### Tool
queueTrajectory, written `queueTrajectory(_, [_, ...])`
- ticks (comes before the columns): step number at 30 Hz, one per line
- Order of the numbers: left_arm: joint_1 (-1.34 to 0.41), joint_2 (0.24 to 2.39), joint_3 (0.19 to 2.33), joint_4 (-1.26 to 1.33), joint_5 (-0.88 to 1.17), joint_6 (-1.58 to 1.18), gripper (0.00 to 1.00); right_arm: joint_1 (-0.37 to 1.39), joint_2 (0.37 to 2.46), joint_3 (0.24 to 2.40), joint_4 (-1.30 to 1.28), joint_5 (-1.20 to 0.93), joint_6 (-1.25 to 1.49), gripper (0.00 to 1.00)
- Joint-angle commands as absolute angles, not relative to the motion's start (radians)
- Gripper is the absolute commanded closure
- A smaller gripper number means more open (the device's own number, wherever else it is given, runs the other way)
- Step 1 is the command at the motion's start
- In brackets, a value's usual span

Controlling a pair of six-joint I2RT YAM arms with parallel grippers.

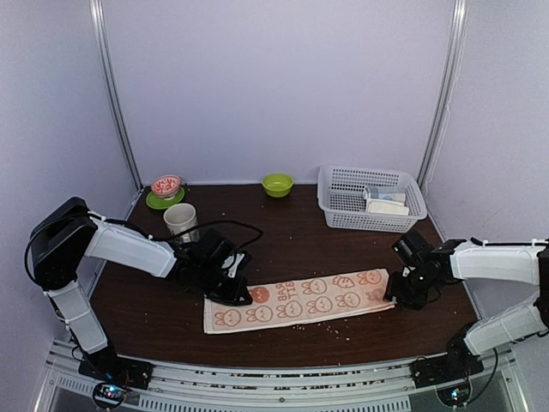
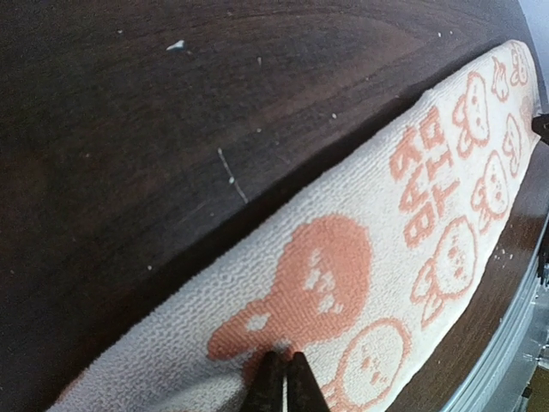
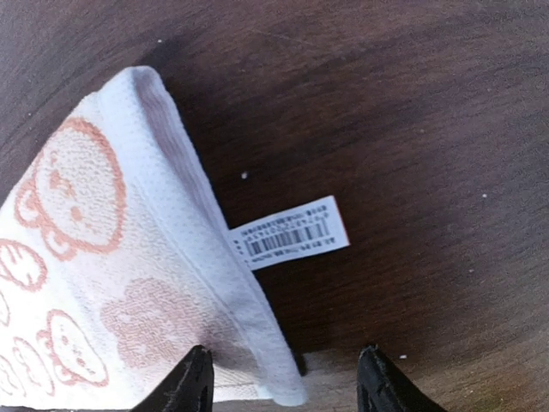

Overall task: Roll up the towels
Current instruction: Pick up the towel from the center of the board.

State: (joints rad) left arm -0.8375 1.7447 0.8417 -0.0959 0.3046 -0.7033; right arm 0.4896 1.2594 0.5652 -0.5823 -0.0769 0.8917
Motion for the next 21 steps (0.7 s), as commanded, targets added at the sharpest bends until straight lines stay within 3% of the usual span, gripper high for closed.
queueTrajectory(1, [-0.839,1.769,0.799,-0.052,0.321,-0.713,0.96,0.52,1.339,0.565,-0.579,-0.083,0.933,0.43])
queueTrajectory(6, [-0.841,1.759,0.783,-0.024,0.34,-0.716,0.96,0.529,1.41,0.535,-0.565,-0.102,0.962,0.57])
queueTrajectory(13, [-0.841,1.714,0.781,-0.05,0.346,-0.69,0.96,0.53,1.369,0.503,-0.576,-0.079,1.005,0.99])
queueTrajectory(21, [-0.841,1.699,0.854,-0.122,0.341,-0.656,0.96,0.526,1.188,0.708,-0.76,0.172,0.954,1.0])
